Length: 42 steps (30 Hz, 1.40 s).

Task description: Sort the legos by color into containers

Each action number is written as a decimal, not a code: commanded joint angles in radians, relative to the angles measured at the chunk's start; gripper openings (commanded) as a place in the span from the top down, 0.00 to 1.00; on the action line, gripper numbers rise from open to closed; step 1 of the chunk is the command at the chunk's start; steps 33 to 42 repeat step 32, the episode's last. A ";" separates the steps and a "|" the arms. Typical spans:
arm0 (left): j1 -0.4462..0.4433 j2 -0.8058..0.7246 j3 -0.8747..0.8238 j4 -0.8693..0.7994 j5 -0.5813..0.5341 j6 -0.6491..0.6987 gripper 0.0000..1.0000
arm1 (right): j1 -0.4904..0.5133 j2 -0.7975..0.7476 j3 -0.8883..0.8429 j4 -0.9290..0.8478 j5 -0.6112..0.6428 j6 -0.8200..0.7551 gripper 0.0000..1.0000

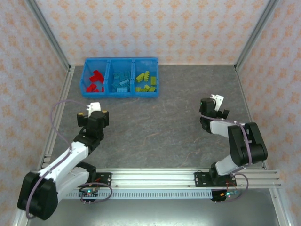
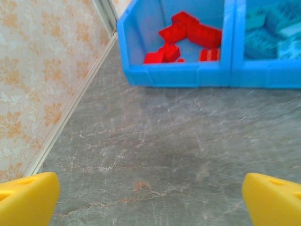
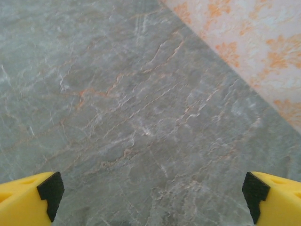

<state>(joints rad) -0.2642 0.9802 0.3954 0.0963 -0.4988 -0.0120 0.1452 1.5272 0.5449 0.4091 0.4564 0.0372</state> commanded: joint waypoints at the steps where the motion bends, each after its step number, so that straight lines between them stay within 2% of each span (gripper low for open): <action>1: 0.067 0.126 -0.040 0.335 0.086 0.048 0.00 | -0.060 -0.037 -0.116 0.315 -0.191 -0.061 0.00; 2: 0.095 0.177 -0.056 0.419 0.129 0.036 0.00 | -0.097 -0.007 -0.170 0.437 -0.289 -0.055 0.01; 3: 0.126 0.227 -0.065 0.498 0.166 0.024 0.00 | -0.104 0.033 -0.184 0.545 -0.257 -0.044 0.01; 5: 0.171 0.296 -0.025 0.521 0.225 0.030 0.00 | -0.105 -0.023 -0.126 0.336 -0.282 -0.038 0.01; 6: 0.195 0.334 -0.002 0.536 0.265 0.023 0.00 | -0.104 0.012 -0.156 0.451 -0.284 -0.052 0.01; 7: 0.228 0.357 0.034 0.490 0.321 -0.012 0.00 | -0.105 0.015 -0.161 0.468 -0.284 -0.053 0.01; 8: 0.253 0.412 0.023 0.565 0.385 -0.031 0.00 | -0.104 -0.012 -0.136 0.374 -0.282 -0.044 0.01; 10: 0.251 0.562 -0.038 0.853 0.419 -0.003 0.00 | -0.092 0.005 -0.153 0.436 -0.261 -0.056 0.01; 12: 0.250 0.509 0.021 0.648 0.443 0.003 0.00 | -0.086 -0.011 -0.143 0.392 -0.247 -0.050 0.01; 13: 0.244 0.540 0.006 0.732 0.456 0.019 0.00 | -0.087 -0.002 -0.146 0.410 -0.245 -0.053 0.01; 14: 0.242 0.518 0.027 0.659 0.458 0.020 0.00 | -0.087 -0.009 -0.145 0.398 -0.247 -0.050 0.01; 16: 0.235 0.530 0.017 0.699 0.448 0.025 0.00 | -0.087 -0.006 -0.149 0.410 -0.245 -0.054 0.01; 17: 0.235 0.513 0.036 0.626 0.446 0.022 0.00 | -0.087 -0.008 -0.143 0.395 -0.247 -0.050 0.01; 18: 0.232 0.526 0.022 0.677 0.441 0.027 0.00 | -0.087 -0.006 -0.144 0.400 -0.247 -0.051 0.01; 30: 0.228 0.520 0.036 0.640 0.446 0.029 0.00 | -0.087 -0.010 -0.147 0.403 -0.247 -0.053 0.01; 32: 0.227 0.520 0.036 0.640 0.445 0.030 0.00 | -0.085 -0.033 -0.213 0.497 -0.253 -0.053 0.01; 42: 0.227 0.520 0.036 0.640 0.445 0.030 0.00 | -0.085 -0.033 -0.213 0.497 -0.253 -0.053 0.01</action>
